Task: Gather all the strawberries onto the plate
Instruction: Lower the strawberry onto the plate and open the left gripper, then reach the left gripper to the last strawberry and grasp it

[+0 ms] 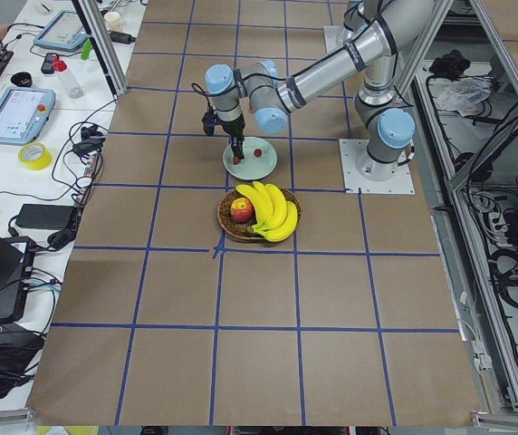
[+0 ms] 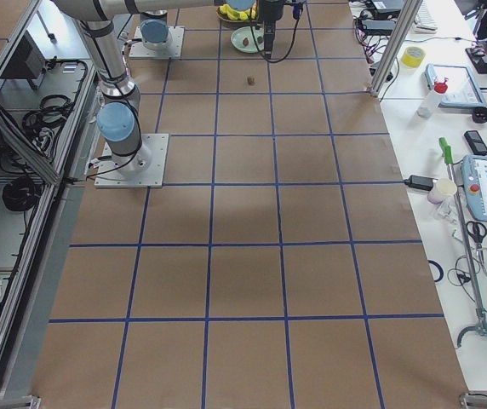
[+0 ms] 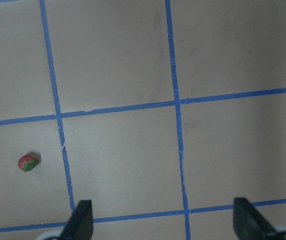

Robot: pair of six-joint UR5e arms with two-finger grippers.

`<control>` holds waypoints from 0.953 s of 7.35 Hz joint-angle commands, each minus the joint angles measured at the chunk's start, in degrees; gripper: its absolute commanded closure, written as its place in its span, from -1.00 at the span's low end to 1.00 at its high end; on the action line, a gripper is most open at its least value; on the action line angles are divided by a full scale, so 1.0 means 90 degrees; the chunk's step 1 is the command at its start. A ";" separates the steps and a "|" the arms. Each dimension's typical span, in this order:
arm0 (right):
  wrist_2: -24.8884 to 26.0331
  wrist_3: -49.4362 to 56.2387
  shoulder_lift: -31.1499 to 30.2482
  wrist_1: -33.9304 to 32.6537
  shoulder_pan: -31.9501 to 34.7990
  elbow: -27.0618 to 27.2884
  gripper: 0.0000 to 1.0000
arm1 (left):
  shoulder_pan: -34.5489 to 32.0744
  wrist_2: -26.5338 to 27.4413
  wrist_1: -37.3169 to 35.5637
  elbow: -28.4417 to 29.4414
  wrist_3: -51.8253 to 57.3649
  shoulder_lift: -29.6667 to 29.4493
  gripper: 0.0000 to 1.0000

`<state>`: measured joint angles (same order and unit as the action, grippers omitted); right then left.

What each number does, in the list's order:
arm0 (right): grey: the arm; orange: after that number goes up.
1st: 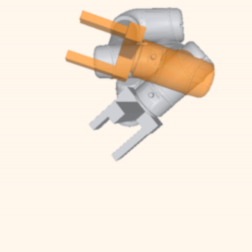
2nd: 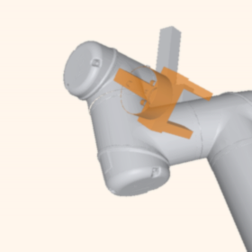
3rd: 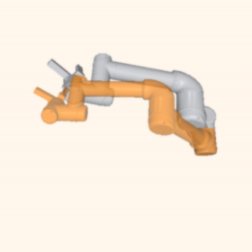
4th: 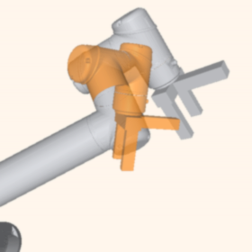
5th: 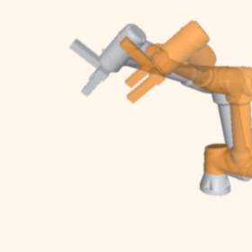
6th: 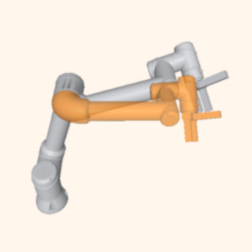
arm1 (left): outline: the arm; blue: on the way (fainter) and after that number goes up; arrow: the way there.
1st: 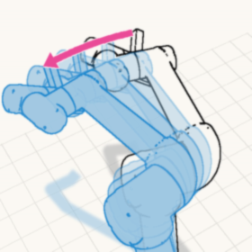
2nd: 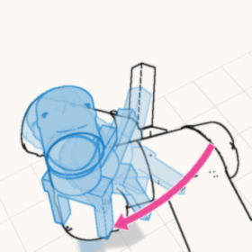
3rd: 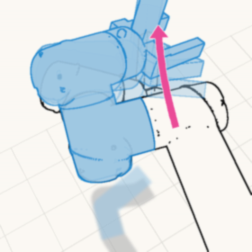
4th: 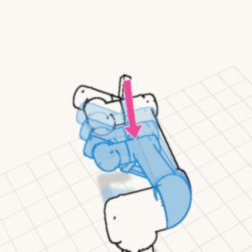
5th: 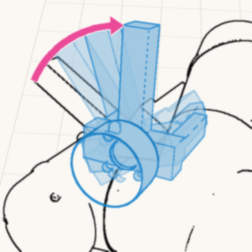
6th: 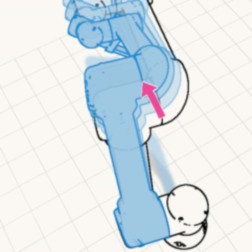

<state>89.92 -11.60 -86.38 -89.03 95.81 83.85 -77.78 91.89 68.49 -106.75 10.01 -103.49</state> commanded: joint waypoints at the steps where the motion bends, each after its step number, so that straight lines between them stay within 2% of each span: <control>1: -0.0001 0.0000 -0.0002 0.0000 -0.0001 0.0000 -1.00 | -0.1069 -0.0073 0.0262 0.0327 -0.1485 0.0045 -0.84; 2: -0.0001 0.0000 0.0008 0.0000 -0.0001 0.0000 -1.00 | -0.1626 -0.0151 0.0126 0.0405 -0.2334 -0.0033 -0.84; 4: -0.0001 0.0000 0.0008 0.0000 -0.0001 0.0000 -1.00 | -0.2380 -0.0949 -0.0691 0.0465 -0.3518 -0.0208 -0.85; 7: -0.0001 0.0000 0.0008 0.0000 -0.0001 0.0000 -1.00 | -0.3036 -0.0875 -0.0831 0.0464 -0.4617 -0.0823 -0.85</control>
<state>89.91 -11.60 -86.31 -89.03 95.80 83.85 -103.14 83.83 62.06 -102.63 -28.35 -108.68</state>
